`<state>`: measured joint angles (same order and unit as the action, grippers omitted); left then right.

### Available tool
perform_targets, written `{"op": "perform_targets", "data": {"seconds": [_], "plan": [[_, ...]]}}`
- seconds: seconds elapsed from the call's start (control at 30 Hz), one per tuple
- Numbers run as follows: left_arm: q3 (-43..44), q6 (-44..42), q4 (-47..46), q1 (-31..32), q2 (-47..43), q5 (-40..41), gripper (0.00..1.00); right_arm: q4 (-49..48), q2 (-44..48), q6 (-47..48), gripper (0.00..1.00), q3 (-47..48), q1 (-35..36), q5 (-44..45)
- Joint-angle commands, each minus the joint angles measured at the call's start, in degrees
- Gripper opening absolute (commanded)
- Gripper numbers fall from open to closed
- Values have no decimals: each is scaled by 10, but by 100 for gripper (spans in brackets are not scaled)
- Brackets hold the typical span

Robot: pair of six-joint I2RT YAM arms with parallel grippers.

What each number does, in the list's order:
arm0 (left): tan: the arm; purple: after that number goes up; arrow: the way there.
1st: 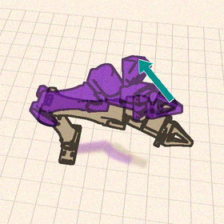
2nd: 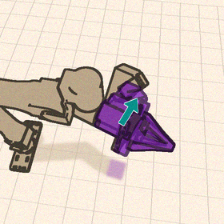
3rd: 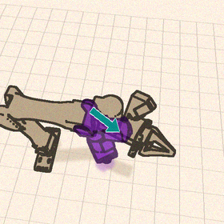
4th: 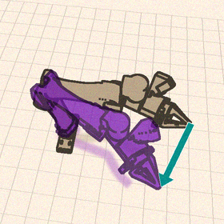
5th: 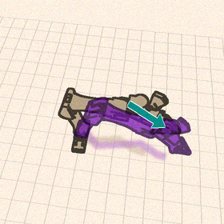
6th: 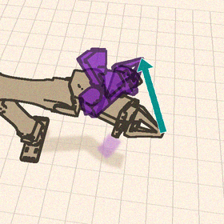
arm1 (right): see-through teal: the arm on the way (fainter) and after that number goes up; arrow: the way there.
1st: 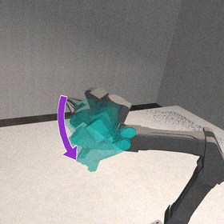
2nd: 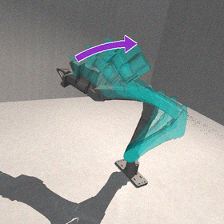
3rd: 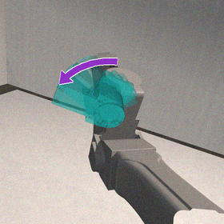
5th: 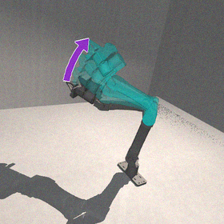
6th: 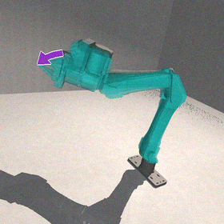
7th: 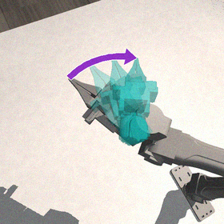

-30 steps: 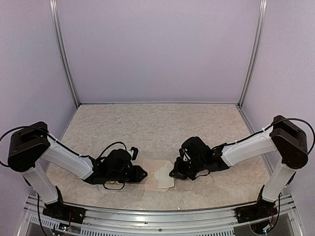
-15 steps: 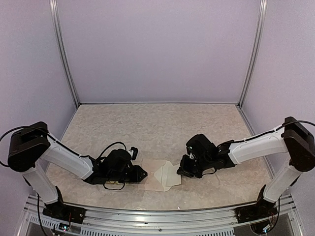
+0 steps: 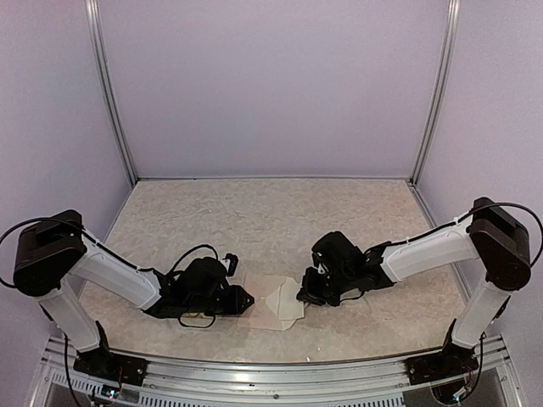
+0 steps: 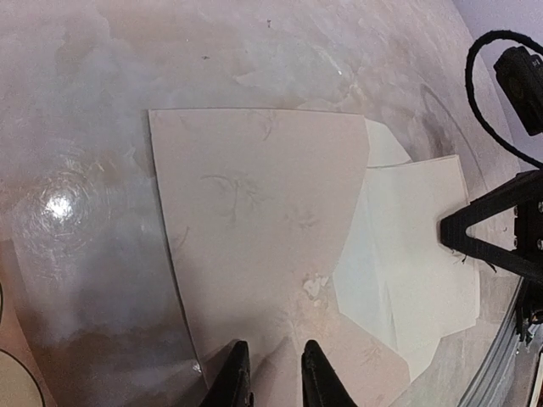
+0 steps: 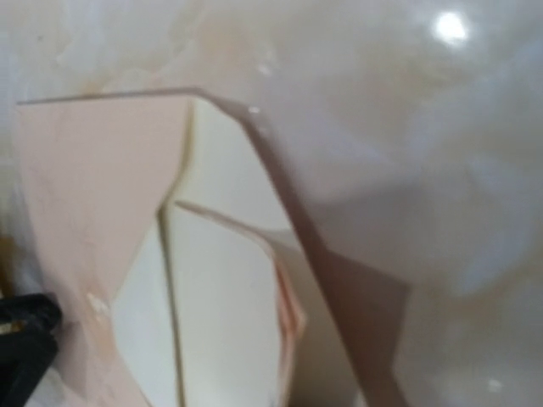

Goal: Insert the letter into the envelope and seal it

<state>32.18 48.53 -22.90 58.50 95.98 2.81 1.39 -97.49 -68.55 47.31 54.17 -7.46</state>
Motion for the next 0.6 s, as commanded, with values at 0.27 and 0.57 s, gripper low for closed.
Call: {"op": "perform_targets", "data": {"seconds": [0.27,0.57], "plan": [[25,-2,33,19,22,-6,20,-66,-48,2,0,35,4,-32],[37,2,61,29,1,15,21,-58,-41,-4,0,28,5,-22]]}}
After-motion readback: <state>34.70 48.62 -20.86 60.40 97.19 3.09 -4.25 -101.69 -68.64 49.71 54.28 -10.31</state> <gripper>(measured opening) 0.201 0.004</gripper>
